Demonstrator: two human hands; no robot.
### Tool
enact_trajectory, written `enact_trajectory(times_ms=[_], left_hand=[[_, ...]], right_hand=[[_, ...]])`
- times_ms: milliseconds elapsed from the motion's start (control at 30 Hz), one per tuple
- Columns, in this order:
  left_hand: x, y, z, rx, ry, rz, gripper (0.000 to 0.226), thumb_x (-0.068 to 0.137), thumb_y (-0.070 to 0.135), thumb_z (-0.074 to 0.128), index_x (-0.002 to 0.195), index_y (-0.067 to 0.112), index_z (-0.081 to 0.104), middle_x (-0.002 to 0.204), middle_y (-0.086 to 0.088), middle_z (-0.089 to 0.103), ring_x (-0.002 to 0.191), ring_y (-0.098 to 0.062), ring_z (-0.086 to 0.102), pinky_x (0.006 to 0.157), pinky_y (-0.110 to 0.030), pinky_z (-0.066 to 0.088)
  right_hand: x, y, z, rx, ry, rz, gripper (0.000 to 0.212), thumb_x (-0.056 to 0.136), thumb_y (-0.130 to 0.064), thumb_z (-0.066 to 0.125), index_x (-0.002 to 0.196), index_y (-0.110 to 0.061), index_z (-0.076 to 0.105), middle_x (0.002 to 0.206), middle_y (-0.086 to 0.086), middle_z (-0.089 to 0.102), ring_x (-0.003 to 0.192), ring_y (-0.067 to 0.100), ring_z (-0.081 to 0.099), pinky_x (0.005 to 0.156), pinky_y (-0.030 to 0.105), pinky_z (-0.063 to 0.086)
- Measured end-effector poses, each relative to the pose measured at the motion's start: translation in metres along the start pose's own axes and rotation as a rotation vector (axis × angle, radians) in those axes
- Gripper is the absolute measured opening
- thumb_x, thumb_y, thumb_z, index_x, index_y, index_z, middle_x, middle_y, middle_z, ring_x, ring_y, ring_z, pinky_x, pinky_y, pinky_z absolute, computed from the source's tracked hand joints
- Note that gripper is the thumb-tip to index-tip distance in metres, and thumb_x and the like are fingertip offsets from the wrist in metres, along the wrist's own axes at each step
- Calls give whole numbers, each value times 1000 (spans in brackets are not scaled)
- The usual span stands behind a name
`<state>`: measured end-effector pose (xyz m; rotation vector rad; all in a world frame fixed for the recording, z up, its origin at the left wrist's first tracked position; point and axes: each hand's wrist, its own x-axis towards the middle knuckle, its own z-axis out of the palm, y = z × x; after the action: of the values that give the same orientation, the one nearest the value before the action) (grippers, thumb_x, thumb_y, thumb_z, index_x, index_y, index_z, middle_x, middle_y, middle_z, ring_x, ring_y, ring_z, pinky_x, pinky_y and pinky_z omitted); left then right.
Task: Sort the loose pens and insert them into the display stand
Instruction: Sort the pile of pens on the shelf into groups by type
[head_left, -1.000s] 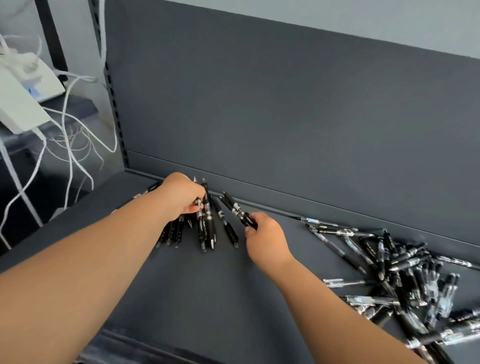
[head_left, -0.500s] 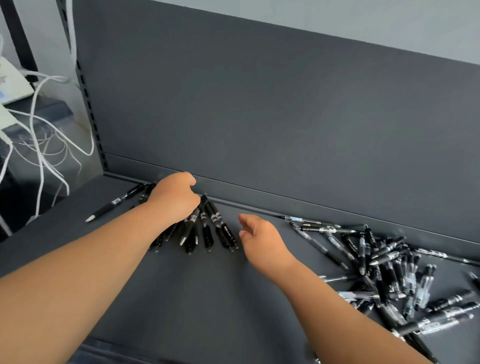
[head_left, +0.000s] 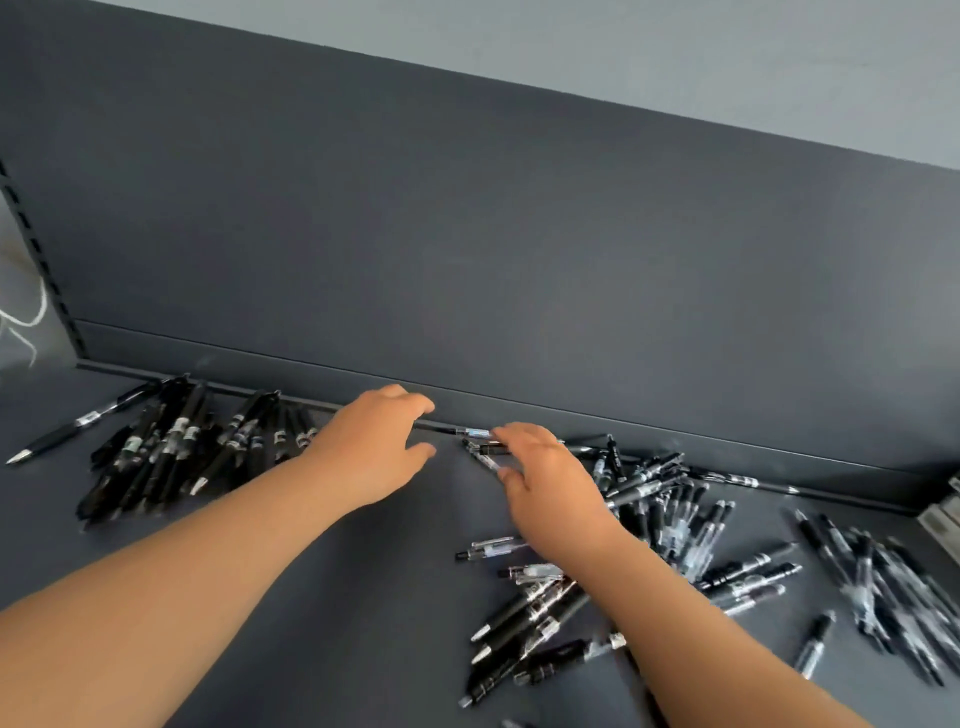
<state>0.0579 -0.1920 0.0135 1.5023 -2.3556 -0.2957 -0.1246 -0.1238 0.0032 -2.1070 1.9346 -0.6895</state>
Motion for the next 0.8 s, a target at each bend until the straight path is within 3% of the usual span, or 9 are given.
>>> enact_trajectory(times_ms=[167, 333, 500, 667, 800], left_hand=[[12, 33, 22, 13, -27, 17, 44, 95, 34, 52, 137, 23, 46, 138, 5, 47, 127, -18, 42, 100, -33, 39], [29, 57, 39, 34, -70, -6, 38, 97, 29, 48, 134, 22, 49, 134, 3, 49, 123, -20, 44, 96, -34, 40], [46, 69, 53, 125, -143, -57, 37, 98, 24, 43, 133, 16, 50, 135, -2, 48, 124, -24, 43, 99, -36, 39], [54, 73, 64, 173, -197, -116, 34, 98, 26, 45, 128, 14, 52, 130, -3, 49, 121, -26, 44, 99, -40, 40], [61, 73, 68, 172, -190, -129, 41, 94, 33, 54, 131, 18, 52, 126, -4, 48, 122, -25, 42, 96, -37, 40]], right_hand=[[-19, 68, -48, -56, 79, 115, 37, 94, -10, 49, 130, -13, 55, 134, 3, 53, 125, 19, 46, 99, 14, 27], [-27, 150, -95, -229, 130, 322, 35, 91, -7, 49, 123, -12, 62, 124, 12, 62, 114, 30, 56, 92, 31, 42], [-24, 201, -112, -370, 60, 485, 42, 89, -4, 44, 125, -18, 60, 123, 10, 62, 116, 32, 53, 88, 35, 44], [-23, 222, -103, -459, -82, 505, 49, 84, -1, 45, 127, -23, 57, 123, 9, 61, 114, 32, 53, 90, 35, 46], [-22, 234, -96, -453, -62, 453, 42, 87, -6, 52, 125, -22, 59, 120, 11, 54, 114, 35, 47, 92, 37, 44]])
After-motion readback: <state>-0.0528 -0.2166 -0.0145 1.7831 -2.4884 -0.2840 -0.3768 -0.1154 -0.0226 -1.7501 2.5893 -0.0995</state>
